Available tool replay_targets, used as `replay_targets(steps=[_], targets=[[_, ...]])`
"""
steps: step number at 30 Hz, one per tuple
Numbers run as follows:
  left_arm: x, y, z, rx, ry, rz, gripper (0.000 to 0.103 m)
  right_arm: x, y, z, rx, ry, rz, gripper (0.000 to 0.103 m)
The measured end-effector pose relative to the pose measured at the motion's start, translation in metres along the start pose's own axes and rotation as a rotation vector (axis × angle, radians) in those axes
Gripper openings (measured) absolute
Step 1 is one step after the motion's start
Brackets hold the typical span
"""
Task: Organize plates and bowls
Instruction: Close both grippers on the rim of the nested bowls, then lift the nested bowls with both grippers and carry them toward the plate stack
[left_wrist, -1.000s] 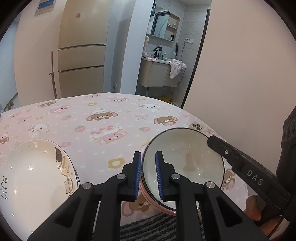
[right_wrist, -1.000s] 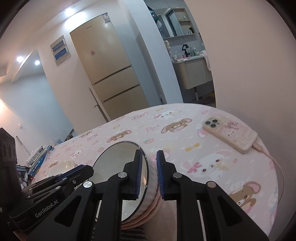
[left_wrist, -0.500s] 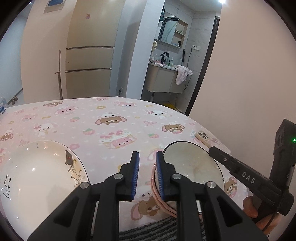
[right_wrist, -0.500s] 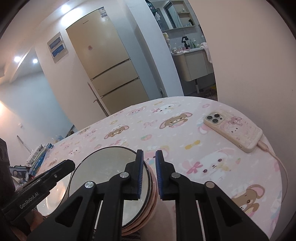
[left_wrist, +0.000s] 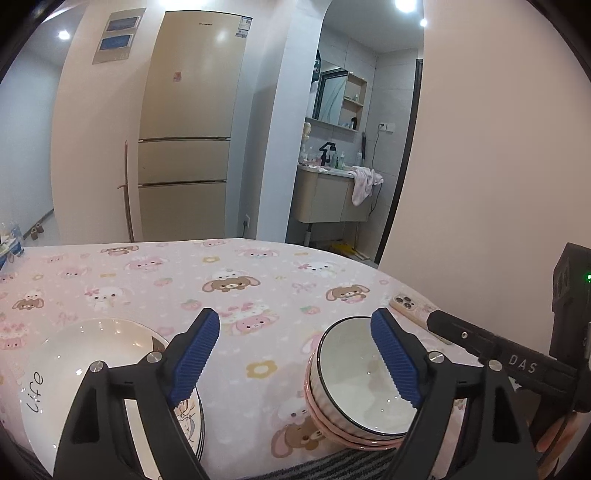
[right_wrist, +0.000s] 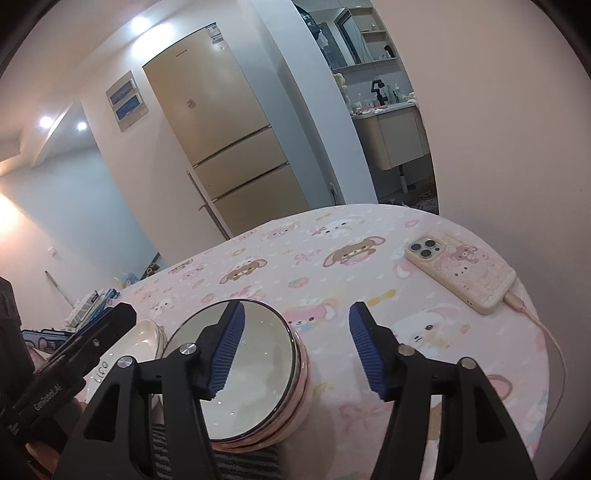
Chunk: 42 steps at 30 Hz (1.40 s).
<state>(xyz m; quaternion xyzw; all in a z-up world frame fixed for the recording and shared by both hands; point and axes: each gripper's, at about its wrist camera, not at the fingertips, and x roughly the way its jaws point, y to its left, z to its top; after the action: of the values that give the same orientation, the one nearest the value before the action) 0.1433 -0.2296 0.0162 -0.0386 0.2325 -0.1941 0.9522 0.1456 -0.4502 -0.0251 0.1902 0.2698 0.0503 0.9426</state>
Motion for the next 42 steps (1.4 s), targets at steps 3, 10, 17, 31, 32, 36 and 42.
replay_targets(steps=[3,10,17,31,32,36,42], targets=[[0.001,0.003,0.000,-0.027,0.010,-0.011,0.087,-0.004,-0.005,0.003,0.034,0.015,0.061,0.062],[0.007,0.003,-0.006,-0.033,0.033,-0.010,0.091,0.005,-0.019,0.002,0.139,0.101,0.205,0.062],[0.026,0.002,-0.017,-0.069,0.128,-0.053,0.098,0.029,-0.034,-0.013,0.220,0.176,0.207,0.062],[0.061,0.019,-0.031,-0.216,0.326,-0.208,0.097,0.062,-0.054,-0.037,0.381,0.281,0.291,0.063],[0.063,0.021,-0.033,-0.237,0.340,-0.212,0.097,0.063,-0.055,-0.039,0.389,0.287,0.298,0.063],[0.063,0.022,-0.033,-0.273,0.353,-0.214,0.097,0.065,-0.058,-0.043,0.414,0.301,0.322,0.063],[0.064,0.010,-0.029,-0.232,0.366,-0.176,0.097,0.074,-0.058,-0.050,0.460,0.321,0.346,0.064]])
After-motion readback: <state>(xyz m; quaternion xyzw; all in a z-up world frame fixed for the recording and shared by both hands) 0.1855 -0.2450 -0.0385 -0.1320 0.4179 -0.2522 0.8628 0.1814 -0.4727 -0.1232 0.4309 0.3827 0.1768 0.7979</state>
